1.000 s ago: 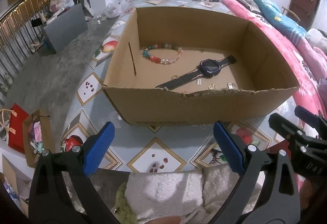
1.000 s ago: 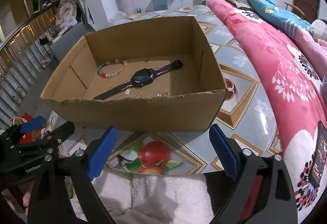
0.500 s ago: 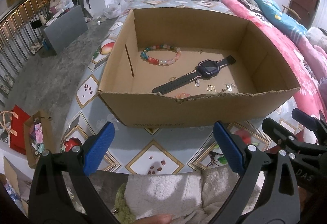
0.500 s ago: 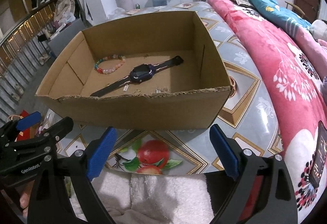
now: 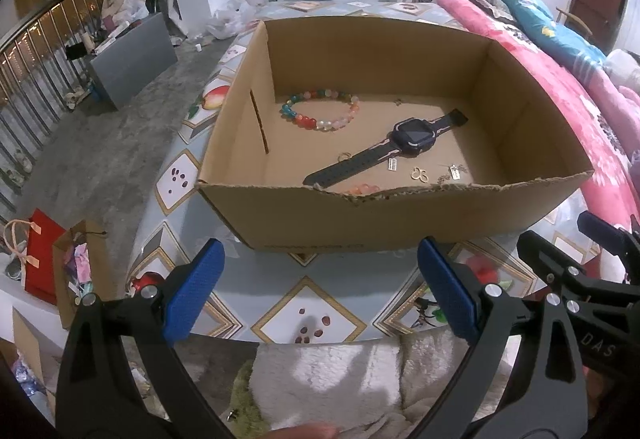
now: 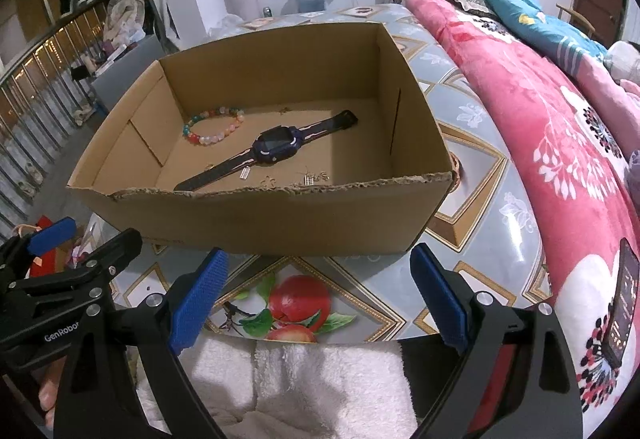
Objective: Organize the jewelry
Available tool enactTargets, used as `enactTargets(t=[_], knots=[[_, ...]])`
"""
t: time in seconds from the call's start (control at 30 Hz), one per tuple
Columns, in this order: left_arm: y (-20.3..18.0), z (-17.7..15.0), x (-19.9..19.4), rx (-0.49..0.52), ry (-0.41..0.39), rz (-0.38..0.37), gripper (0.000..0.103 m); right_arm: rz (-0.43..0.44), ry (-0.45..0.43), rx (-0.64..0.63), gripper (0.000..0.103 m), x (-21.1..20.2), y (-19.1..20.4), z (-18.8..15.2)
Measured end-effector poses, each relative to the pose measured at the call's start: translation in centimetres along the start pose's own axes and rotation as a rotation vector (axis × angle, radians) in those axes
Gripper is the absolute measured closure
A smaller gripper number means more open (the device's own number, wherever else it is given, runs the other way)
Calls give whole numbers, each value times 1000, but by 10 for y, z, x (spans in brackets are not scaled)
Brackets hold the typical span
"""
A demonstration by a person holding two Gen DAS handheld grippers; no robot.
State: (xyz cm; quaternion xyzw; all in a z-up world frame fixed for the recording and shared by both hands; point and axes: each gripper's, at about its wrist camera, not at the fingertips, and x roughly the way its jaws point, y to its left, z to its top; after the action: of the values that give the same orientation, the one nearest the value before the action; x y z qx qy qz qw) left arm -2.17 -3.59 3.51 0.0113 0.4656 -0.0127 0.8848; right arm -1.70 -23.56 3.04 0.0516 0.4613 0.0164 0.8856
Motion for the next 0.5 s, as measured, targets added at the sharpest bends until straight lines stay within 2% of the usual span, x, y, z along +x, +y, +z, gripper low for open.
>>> enactTargets(t=[0.5], knots=[[3, 0, 0, 1, -3, 7, 10, -24, -2, -1, 13, 0, 3, 1]])
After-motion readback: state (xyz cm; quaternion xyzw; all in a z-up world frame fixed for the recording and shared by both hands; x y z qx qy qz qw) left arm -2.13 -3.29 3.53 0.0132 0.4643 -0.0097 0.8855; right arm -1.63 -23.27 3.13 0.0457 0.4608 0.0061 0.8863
